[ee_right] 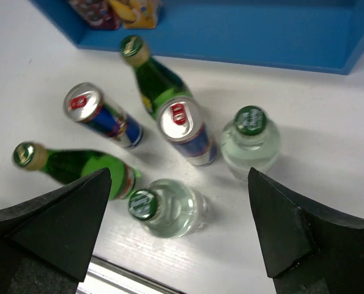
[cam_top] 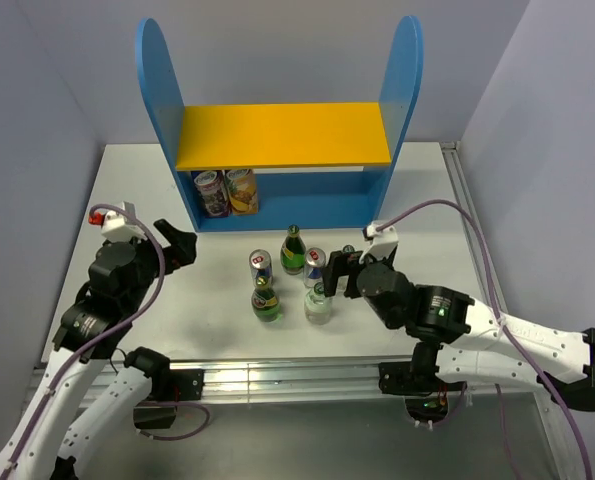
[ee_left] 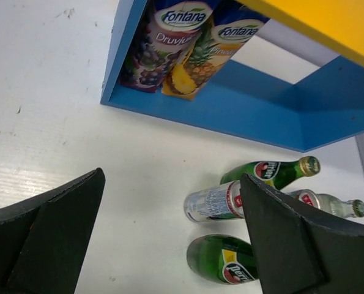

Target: Place and organize the beverage onto the shelf

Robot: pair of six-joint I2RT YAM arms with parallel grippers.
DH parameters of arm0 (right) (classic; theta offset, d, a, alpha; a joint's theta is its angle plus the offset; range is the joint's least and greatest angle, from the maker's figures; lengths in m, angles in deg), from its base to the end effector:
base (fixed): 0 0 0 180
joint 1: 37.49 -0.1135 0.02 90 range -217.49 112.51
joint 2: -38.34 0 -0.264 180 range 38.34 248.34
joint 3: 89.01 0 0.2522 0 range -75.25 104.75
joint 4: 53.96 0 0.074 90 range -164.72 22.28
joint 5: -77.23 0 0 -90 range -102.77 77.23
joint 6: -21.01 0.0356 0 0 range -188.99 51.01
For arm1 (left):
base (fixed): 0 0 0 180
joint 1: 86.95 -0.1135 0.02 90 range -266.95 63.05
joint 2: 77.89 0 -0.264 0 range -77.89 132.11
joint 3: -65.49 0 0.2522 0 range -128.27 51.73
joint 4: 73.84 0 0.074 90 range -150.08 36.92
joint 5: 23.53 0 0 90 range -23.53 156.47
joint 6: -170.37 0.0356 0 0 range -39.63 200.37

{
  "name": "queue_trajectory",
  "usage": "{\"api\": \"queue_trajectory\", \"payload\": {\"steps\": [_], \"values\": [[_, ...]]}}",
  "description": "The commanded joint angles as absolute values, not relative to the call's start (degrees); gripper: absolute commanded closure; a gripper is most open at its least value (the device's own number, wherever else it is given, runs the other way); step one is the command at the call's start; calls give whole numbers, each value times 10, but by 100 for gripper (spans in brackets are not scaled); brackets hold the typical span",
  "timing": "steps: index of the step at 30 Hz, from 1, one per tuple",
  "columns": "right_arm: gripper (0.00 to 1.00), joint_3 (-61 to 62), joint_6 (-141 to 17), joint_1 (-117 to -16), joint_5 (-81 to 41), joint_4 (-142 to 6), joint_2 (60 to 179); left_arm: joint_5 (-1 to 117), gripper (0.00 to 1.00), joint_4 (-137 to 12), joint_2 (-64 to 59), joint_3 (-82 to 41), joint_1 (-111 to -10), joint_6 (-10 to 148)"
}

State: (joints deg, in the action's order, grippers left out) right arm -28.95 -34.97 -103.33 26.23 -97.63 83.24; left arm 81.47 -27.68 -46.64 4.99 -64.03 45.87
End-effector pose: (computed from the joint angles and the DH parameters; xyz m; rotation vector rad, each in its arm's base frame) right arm 0.0883 0.1421 0.3173 -0.1384 1.9718 0.4395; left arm 0.1123 -0.0375 0.3422 -0.3704 1.8431 -0.4501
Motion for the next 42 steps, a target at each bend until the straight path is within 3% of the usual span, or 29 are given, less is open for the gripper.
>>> {"api": "queue_trajectory", "payload": {"steps": [1, 8, 13, 20, 24, 28, 31, 33, 36, 42], "values": [[0, -293, -329, -1096, 351, -957, 827, 865, 1, -275, -446, 40, -626, 463], [0, -289, -231, -1234, 565, -1042, 853, 1039, 1, -255, -382, 24, -494, 441], [0, -277, -128, -1291, 628, -1116, 890, 1143, 1, -243, -401, 38, -331, 379], [0, -347, -176, -1343, 621, -1015, 867, 1222, 1, -295, -404, 157, -165, 305], [0, -395, -207, -1343, 596, -982, 799, 1269, 1, -341, -408, 162, -65, 319], [0, -403, -175, -1294, 582, -1040, 736, 1261, 1, -384, -417, 159, -60, 392], [0, -449, -315, -1184, 464, -893, 693, 1305, 1, -304, -383, 105, -60, 368], [0, -470, -338, -1114, 374, -837, 690, 1371, 1, -178, -353, 78, -60, 254], [0, -478, -367, -1011, 309, -785, 726, 1401, 1, -134, -337, 75, -60, 185], [0, -441, -390, -970, 308, -736, 857, 1398, 1, -173, -374, 107, -60, 214]]}}
